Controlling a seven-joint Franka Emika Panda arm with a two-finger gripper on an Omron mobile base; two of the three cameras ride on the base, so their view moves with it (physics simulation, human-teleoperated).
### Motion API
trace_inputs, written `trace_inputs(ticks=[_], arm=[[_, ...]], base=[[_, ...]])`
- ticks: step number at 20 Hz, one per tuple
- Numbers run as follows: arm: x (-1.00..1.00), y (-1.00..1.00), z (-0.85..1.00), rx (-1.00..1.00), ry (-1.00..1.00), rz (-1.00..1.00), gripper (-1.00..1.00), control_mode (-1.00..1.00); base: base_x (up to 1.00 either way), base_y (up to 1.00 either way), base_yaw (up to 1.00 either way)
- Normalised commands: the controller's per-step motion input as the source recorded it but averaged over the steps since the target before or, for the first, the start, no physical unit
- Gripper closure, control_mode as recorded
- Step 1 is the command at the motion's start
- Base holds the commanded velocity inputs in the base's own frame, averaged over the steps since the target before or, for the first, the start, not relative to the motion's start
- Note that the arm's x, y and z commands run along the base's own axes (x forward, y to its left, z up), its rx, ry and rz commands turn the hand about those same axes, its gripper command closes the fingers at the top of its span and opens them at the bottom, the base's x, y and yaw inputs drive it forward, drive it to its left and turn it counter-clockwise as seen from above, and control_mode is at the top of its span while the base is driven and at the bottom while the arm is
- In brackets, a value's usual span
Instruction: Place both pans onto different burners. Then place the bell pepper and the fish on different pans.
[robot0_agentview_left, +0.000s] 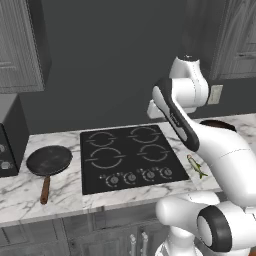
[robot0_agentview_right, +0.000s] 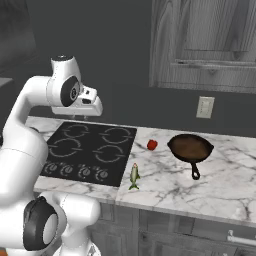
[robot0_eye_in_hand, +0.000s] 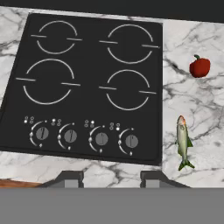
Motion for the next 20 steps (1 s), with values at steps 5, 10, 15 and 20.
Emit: trace_inputs(ticks=[5,10,15,20], arm=[[-0.01,0.06,-0.04,0.02,0.0,0.0,-1.0,-1.0],[-0.17,0.37,-0.23,0.03,0.0,0.0,-1.0,-1.0],[-0.11,0.55,-0.27,0.03,0.0,0.0,-1.0,-1.0],[-0.01,0.55,-0.28,0.06,0.0,0.0,-1.0,-1.0]], base=[[0.0,0.0,0.0],[0.0,0.0,0.0],[0.0,0.0,0.0],[0.0,0.0,0.0]])
